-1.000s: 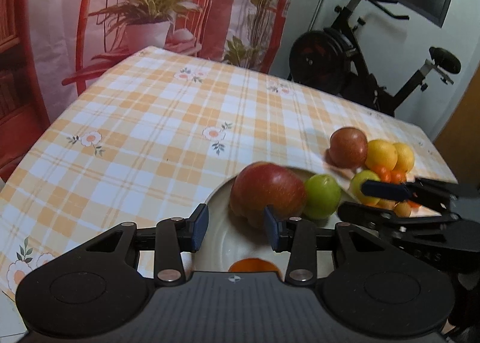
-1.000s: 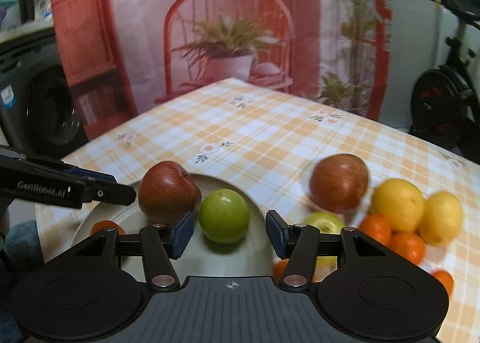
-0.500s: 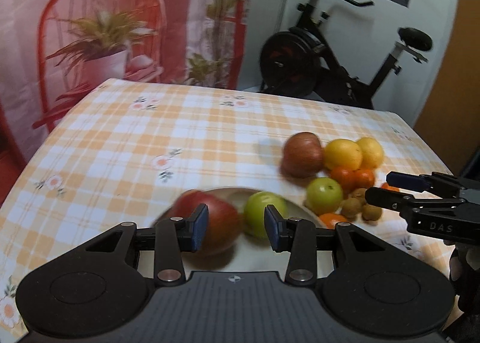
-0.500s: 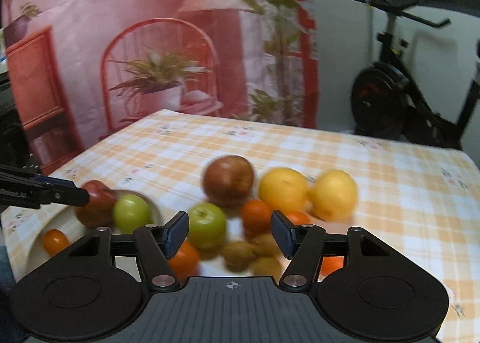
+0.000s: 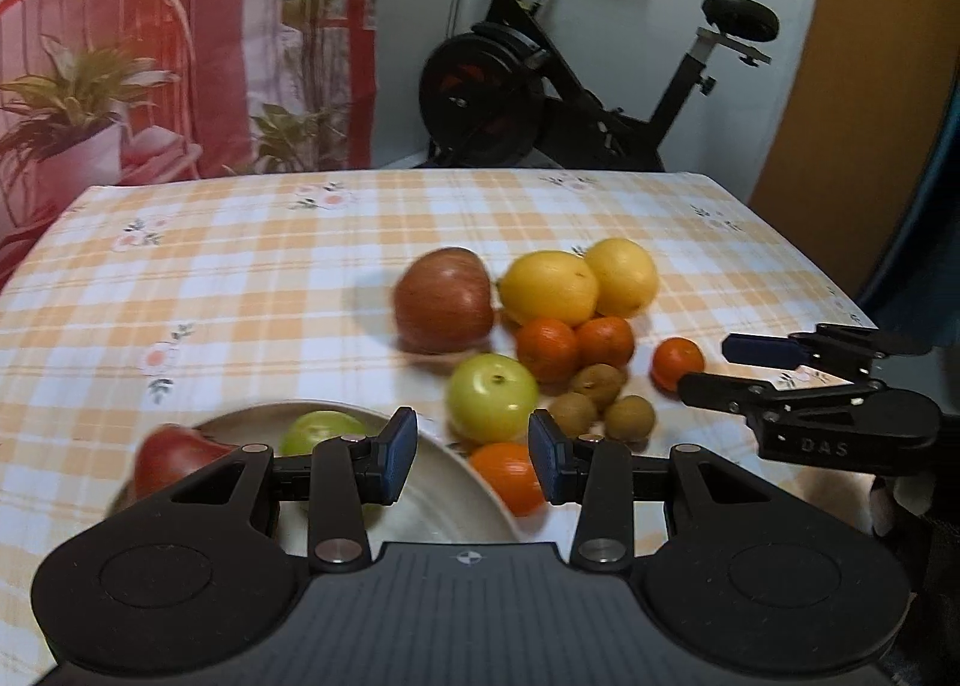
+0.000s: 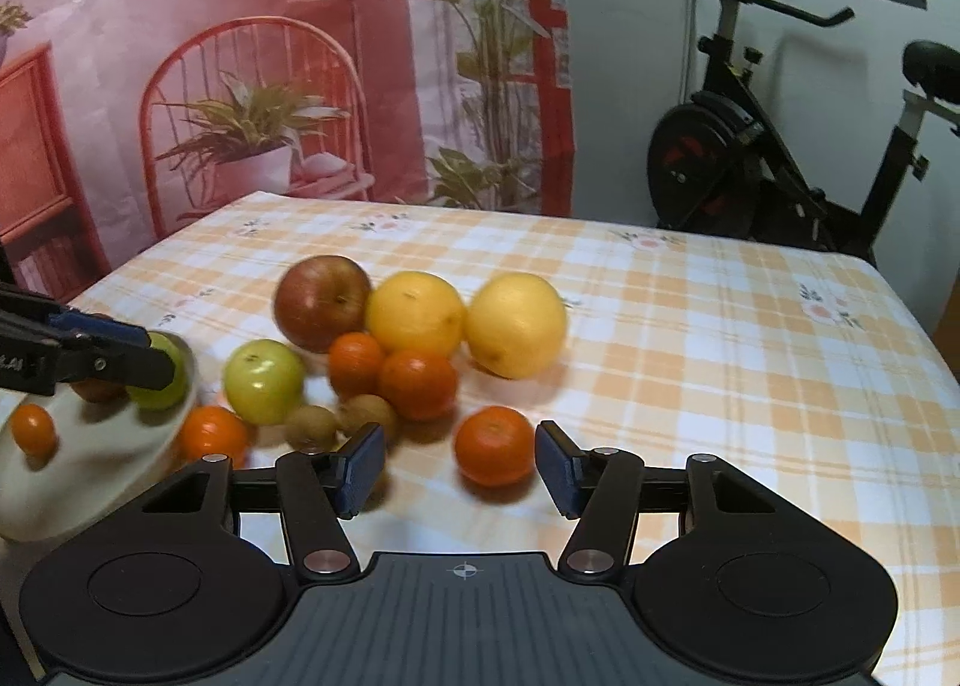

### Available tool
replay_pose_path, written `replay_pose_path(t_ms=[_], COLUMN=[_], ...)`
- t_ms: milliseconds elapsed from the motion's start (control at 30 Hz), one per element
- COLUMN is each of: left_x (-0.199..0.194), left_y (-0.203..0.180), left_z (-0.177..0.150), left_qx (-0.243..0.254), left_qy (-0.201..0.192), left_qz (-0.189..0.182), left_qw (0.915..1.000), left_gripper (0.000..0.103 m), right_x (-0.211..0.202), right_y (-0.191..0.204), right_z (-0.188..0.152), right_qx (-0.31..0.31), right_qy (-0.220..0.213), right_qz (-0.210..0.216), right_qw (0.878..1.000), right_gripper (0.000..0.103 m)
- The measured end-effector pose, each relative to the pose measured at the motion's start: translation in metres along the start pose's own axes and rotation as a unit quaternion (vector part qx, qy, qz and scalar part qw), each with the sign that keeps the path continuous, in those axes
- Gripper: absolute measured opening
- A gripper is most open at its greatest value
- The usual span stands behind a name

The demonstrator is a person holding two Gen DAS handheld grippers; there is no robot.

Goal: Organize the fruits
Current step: 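Move both grippers back over the fruit pile toward two tangerines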

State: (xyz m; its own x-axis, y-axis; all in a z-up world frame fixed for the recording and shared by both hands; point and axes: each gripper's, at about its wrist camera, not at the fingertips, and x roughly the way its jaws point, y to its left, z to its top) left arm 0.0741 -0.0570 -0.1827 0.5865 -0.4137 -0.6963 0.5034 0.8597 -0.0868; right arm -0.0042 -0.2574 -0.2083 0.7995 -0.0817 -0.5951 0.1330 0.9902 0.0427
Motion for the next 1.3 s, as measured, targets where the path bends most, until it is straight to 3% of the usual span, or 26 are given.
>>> replay_pose_path(t_ms=[767, 1033, 1300], left_x=[0.012, 0.019, 0.025], left_y=[-0.009, -0.011, -0.016], left_z=[-0.005, -0.006, -0.001], left_qx=[-0.001, 0.006, 0.029], left_qy=[0.017, 0.026, 0.026], left_qz=[-0.018, -0.019, -0.018], left_qw=[0.9997, 0.9995, 0.9991], left_gripper=[0.043, 0.043, 0.043], right_x=[0.024, 0.027, 0.028], right_y=[-0.020, -0.023, -0.022], right_z=[-0.005, -0.007, -0.007], right_qx=[0.020, 0.030, 0.031], right_qy=[-0.005, 0.001, 0.000], right_qz=[0.018, 0.023, 0.022], right_qw=[1.000, 0.999, 0.999], right_gripper=[0.042, 0.034, 0.033])
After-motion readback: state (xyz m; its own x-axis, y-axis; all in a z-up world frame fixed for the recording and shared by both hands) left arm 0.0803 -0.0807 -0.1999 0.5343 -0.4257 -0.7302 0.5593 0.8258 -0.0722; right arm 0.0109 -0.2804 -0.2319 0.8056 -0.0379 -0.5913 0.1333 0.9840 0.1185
